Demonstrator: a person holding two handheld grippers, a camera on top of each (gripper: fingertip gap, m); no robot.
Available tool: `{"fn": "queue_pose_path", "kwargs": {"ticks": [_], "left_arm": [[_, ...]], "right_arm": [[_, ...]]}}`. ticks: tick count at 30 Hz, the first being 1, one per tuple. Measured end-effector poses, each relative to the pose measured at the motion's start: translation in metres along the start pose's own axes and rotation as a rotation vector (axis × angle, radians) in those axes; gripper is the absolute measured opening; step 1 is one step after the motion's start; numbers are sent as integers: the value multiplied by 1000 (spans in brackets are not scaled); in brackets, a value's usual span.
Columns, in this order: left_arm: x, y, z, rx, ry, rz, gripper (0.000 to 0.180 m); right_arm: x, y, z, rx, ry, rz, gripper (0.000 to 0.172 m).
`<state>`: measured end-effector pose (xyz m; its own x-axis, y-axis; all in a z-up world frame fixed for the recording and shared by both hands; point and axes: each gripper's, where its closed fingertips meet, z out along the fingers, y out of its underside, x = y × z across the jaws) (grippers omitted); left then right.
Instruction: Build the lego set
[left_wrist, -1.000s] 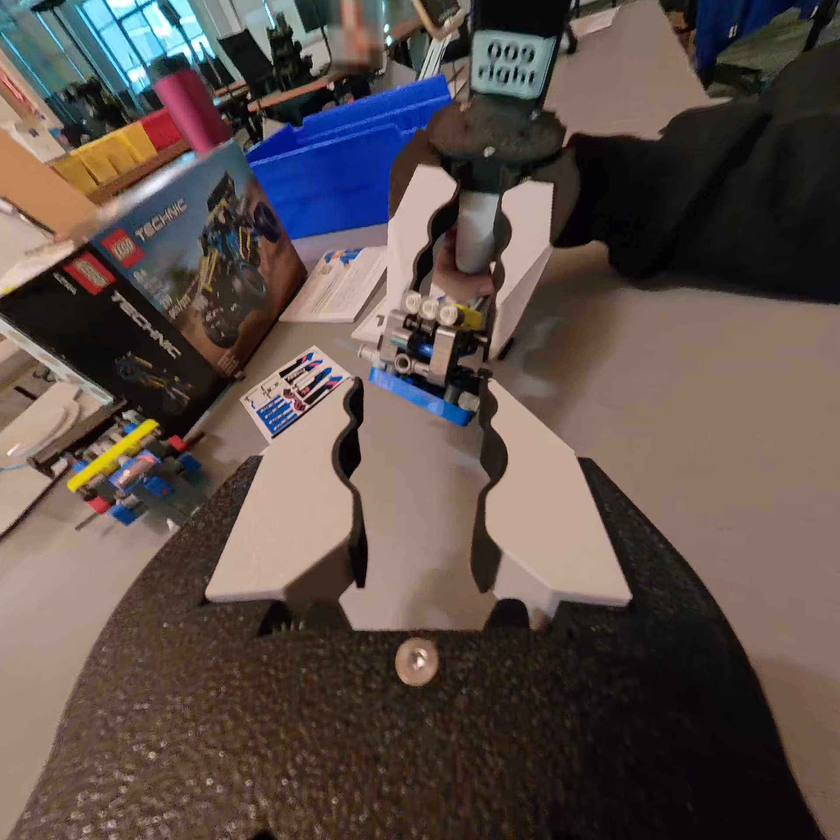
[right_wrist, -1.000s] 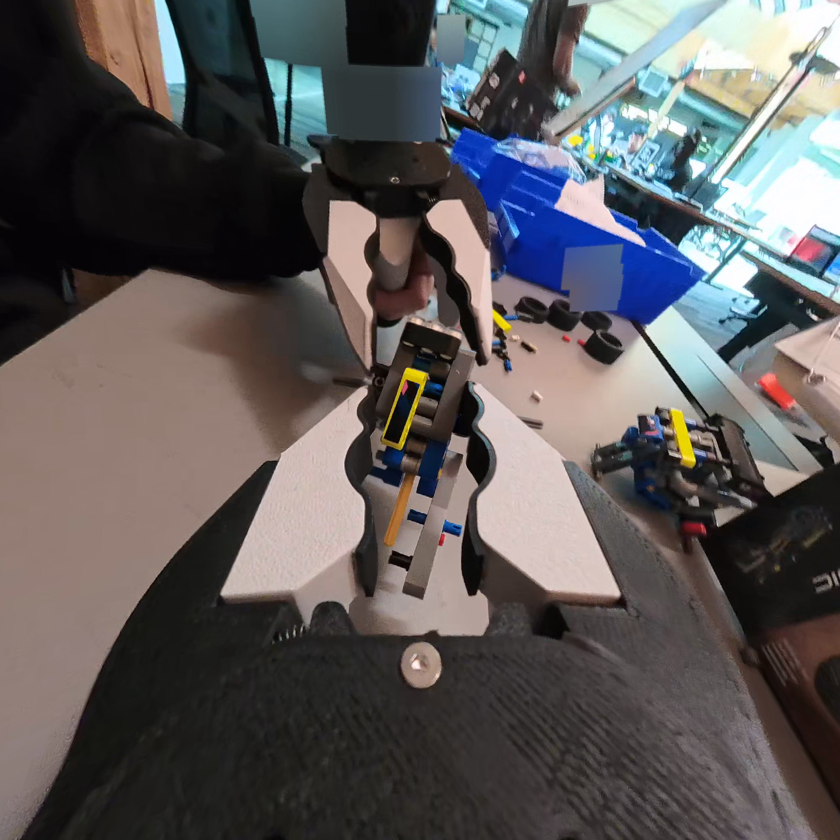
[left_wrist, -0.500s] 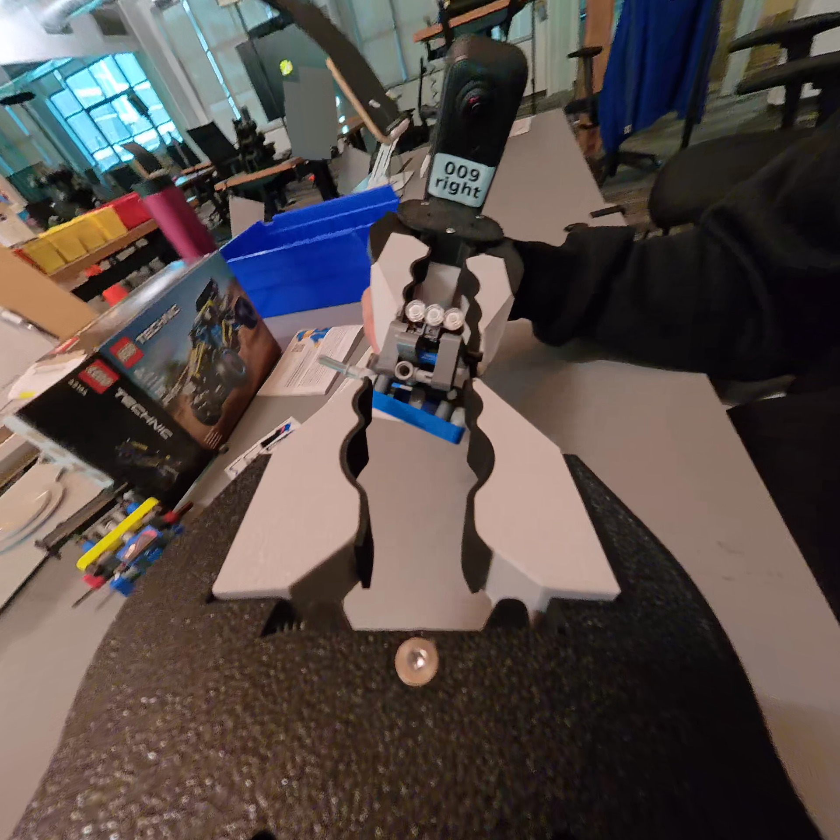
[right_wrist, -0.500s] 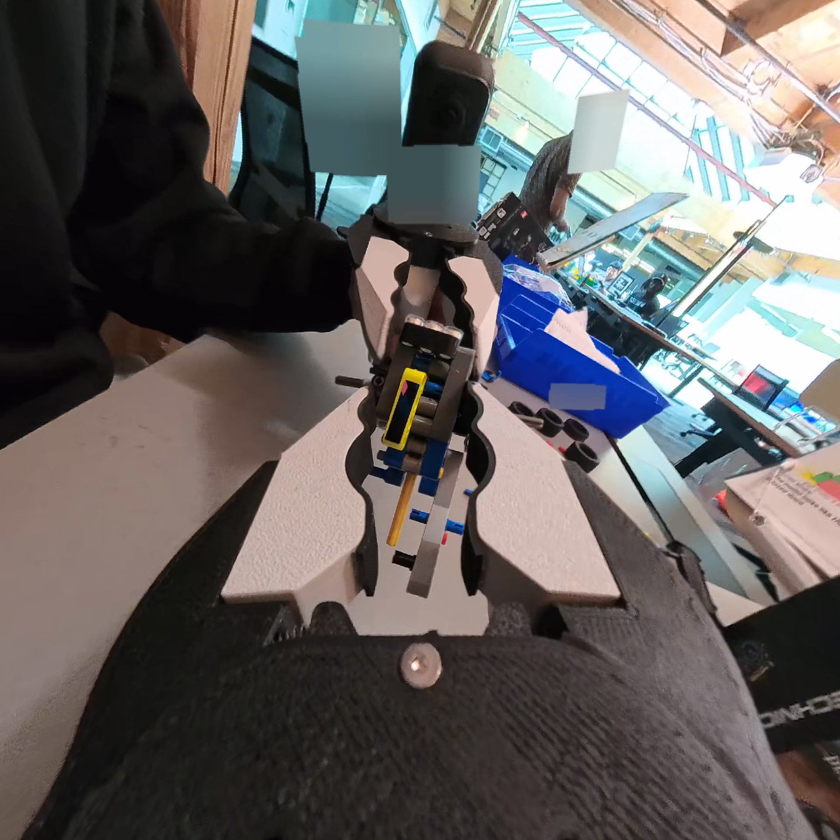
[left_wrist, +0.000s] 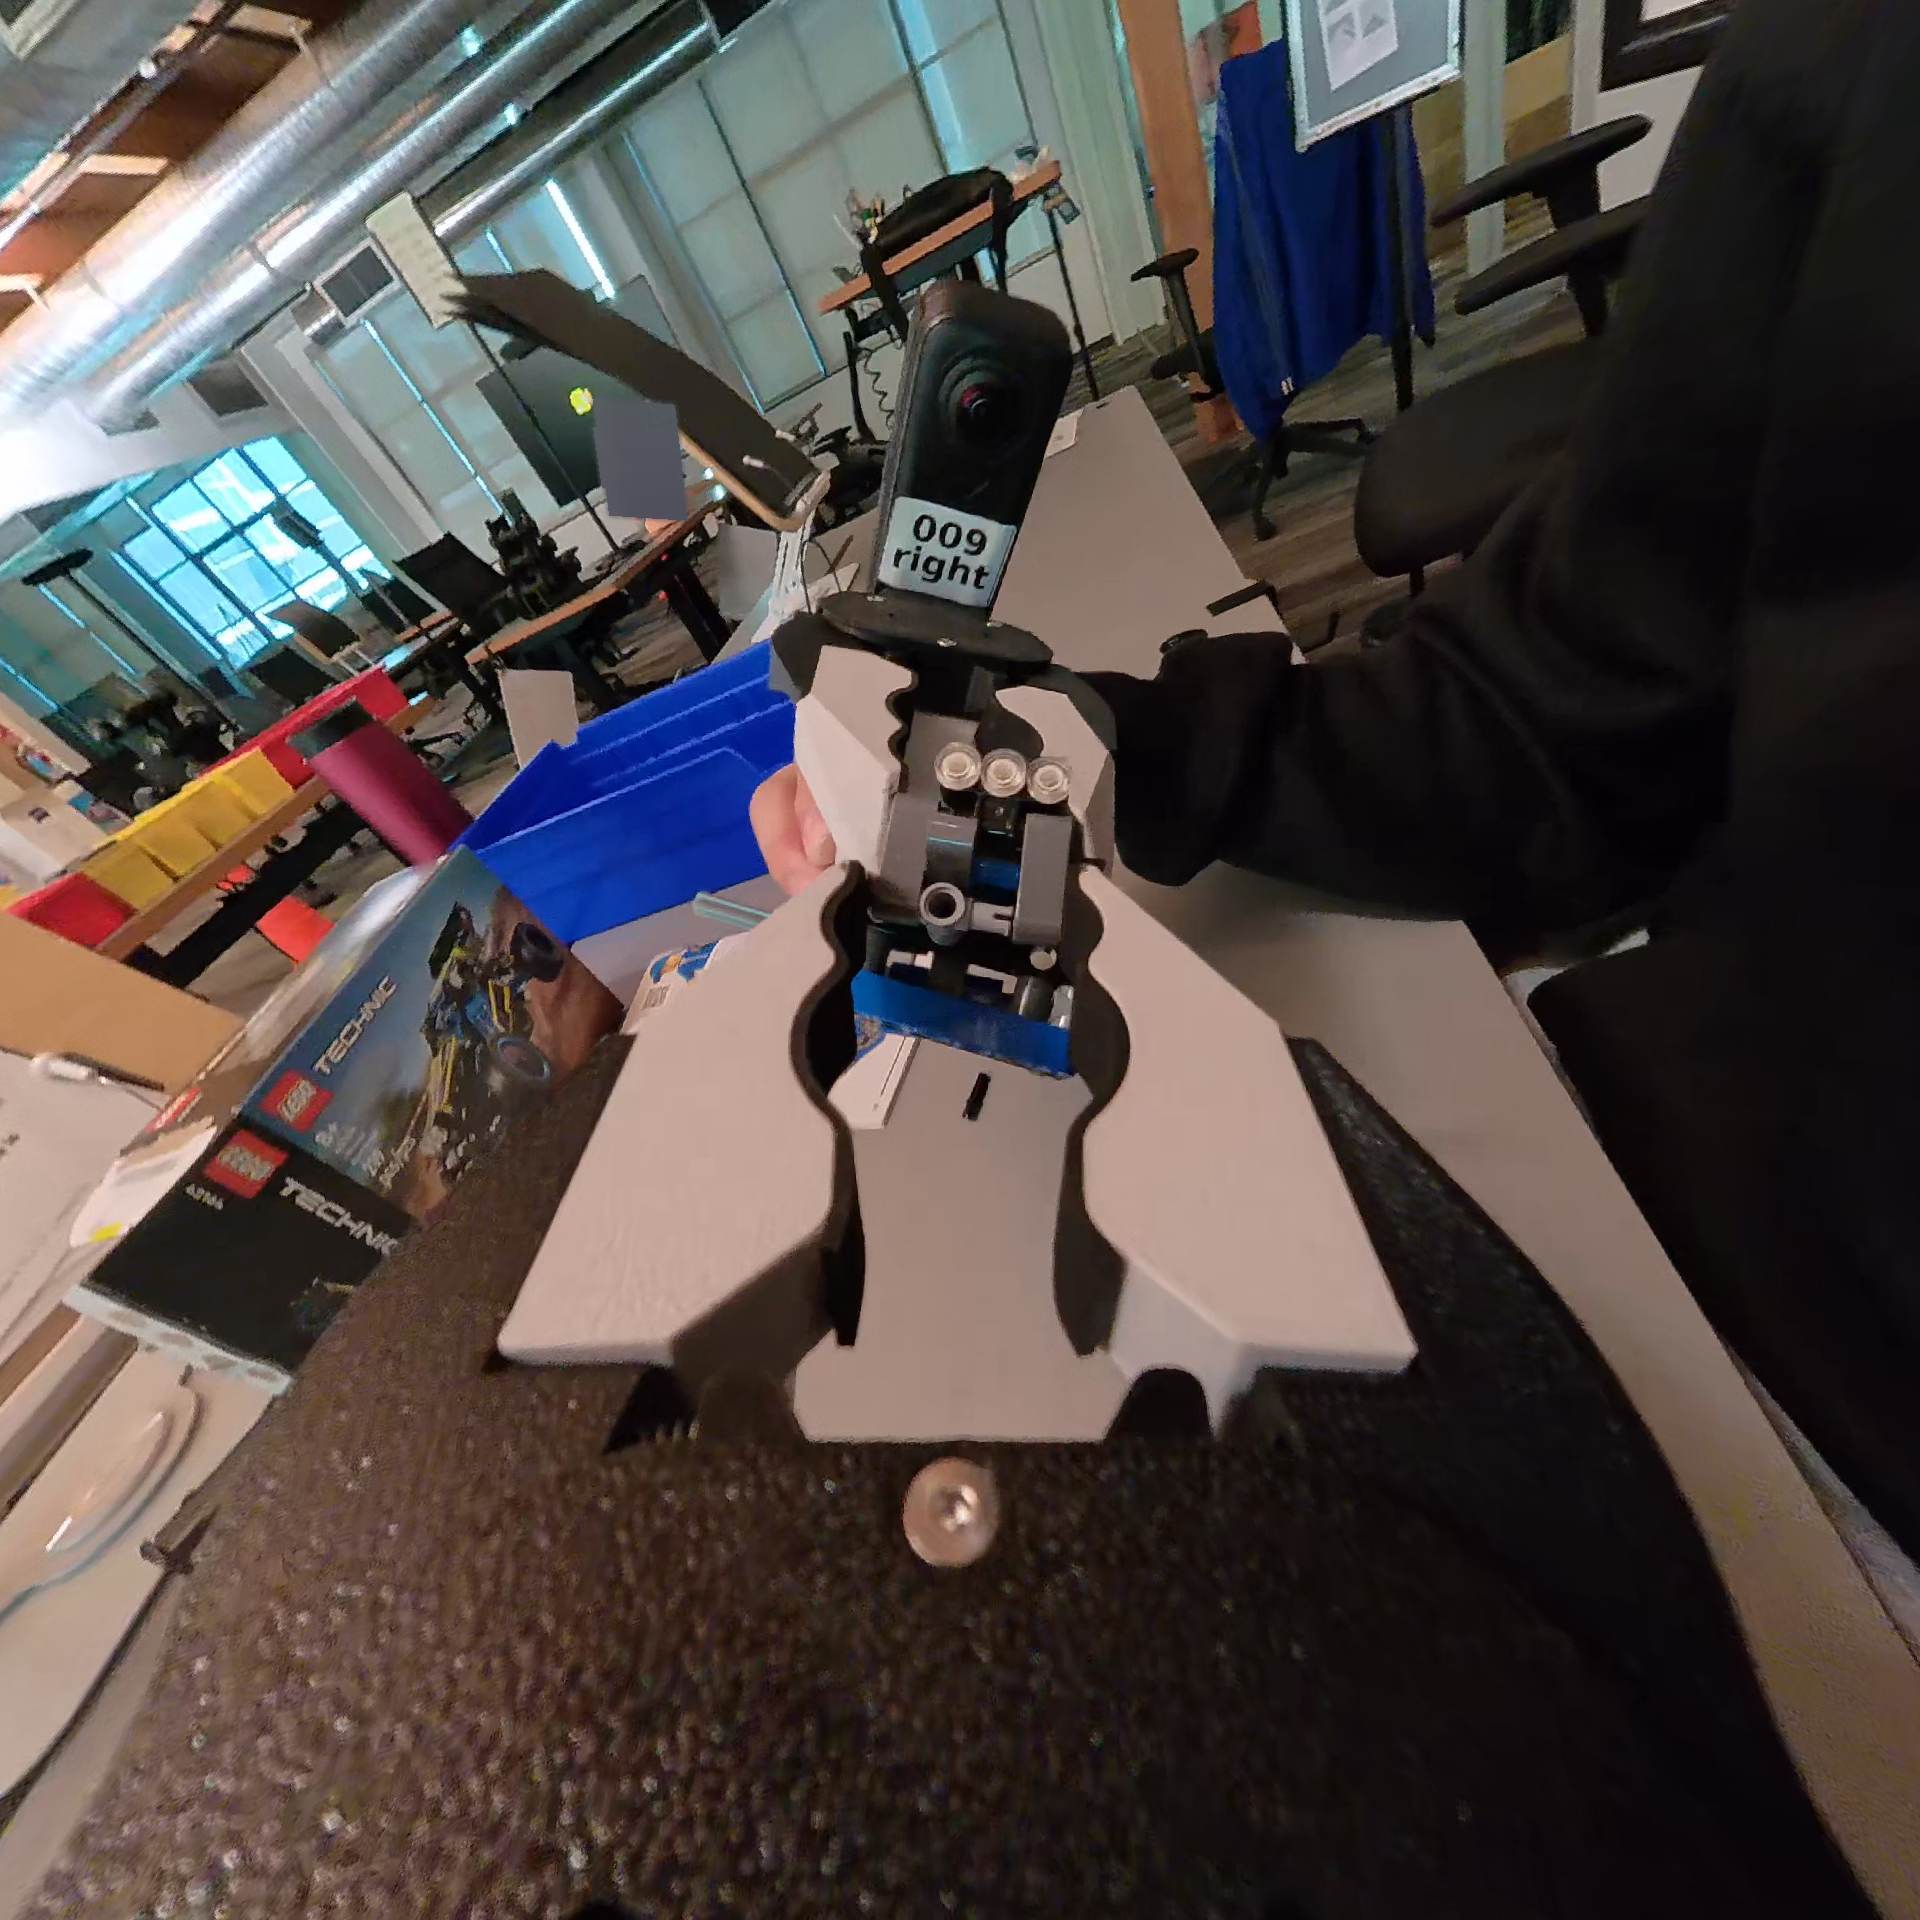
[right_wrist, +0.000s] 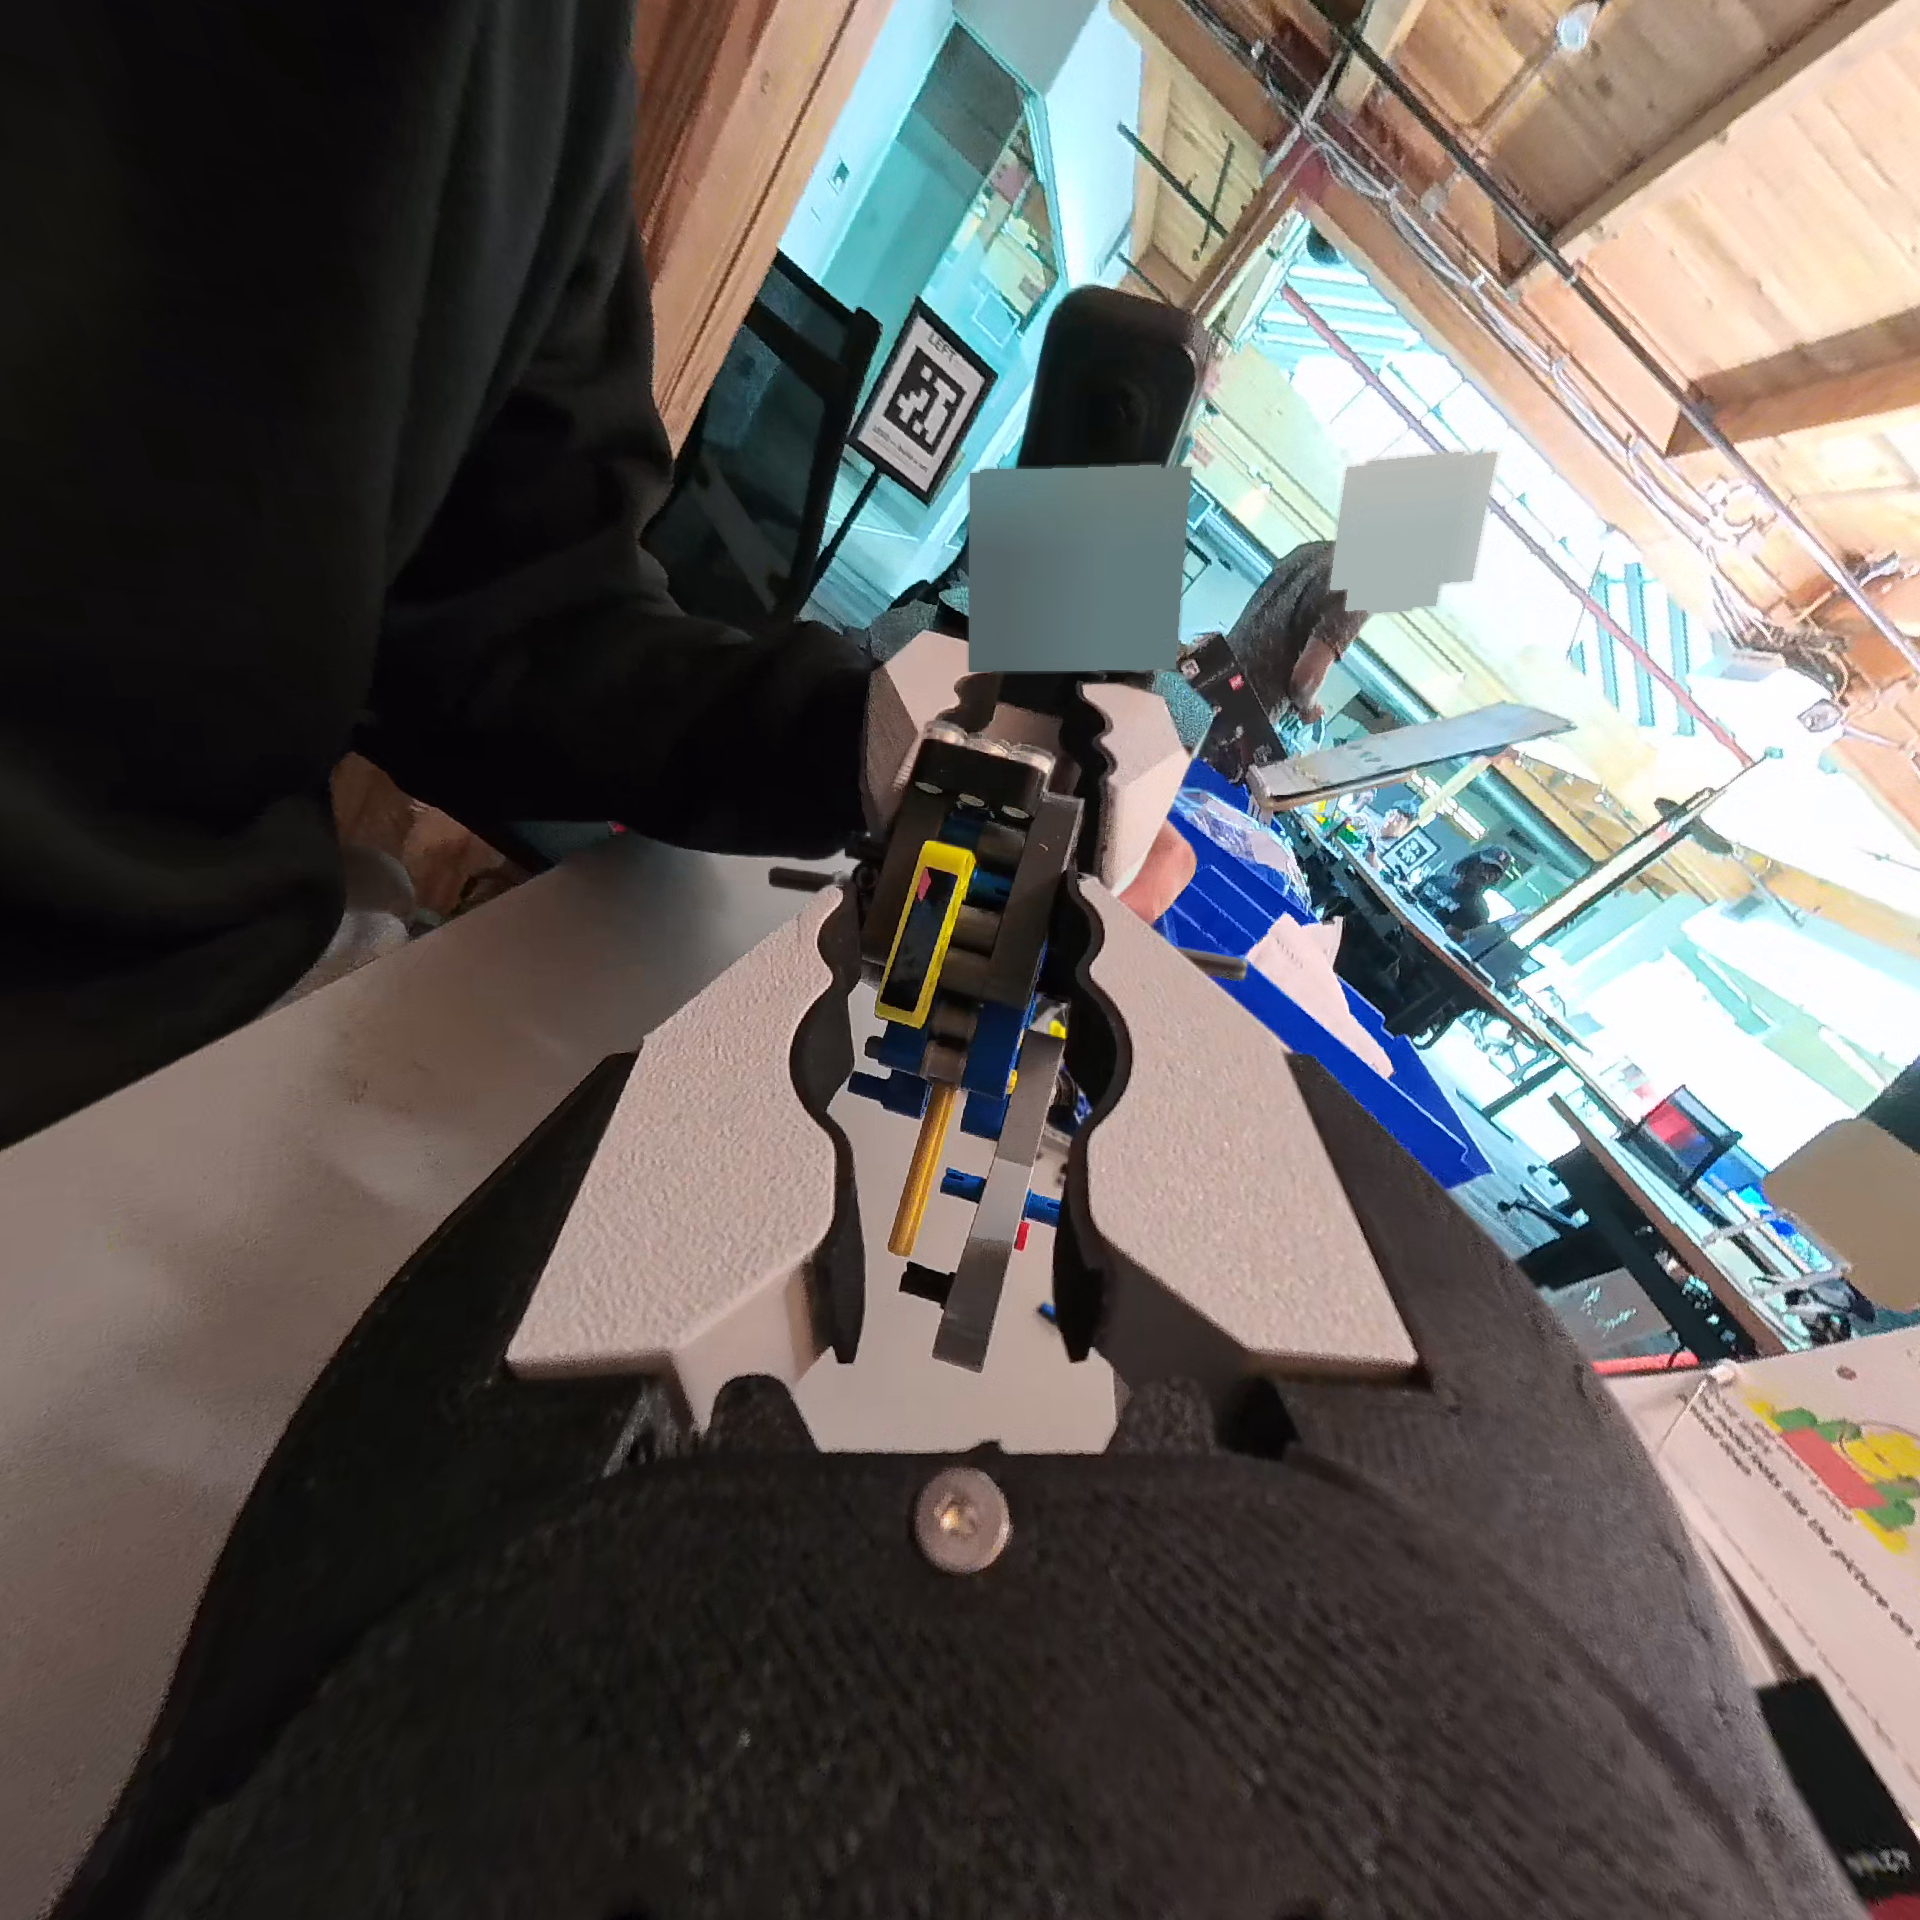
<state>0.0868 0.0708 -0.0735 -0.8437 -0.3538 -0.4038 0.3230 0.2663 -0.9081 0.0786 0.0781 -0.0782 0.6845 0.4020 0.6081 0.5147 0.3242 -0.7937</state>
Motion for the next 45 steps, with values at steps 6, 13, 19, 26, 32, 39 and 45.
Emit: {"fn": "queue_pose_path", "kwargs": {"ticks": [6,13,19,26,32,39,45], "left_arm": [[5,-10,0,12,0,56,34],[6,-9,0,-21,-3,89,33],[3,-4,1,-37,-3,77,31],[-3,5,3,-52,-6,16,31],[-11,17,3,-63,-44,-9,31],[-21,38,-2,-95,-57,-76,34],[-21,57,-3,-150,-37,-114,41]], "right_arm": [[-3,-12,-1,48,-12,-16,35],[-4,-12,-1,66,-28,17,36],[-3,-7,-2,65,-31,56,35],[1,3,-4,50,-19,111,35],[6,19,-4,8,-8,220,35],[7,47,-5,-104,5,310,34],[2,60,-3,-159,-15,318,34]]}}
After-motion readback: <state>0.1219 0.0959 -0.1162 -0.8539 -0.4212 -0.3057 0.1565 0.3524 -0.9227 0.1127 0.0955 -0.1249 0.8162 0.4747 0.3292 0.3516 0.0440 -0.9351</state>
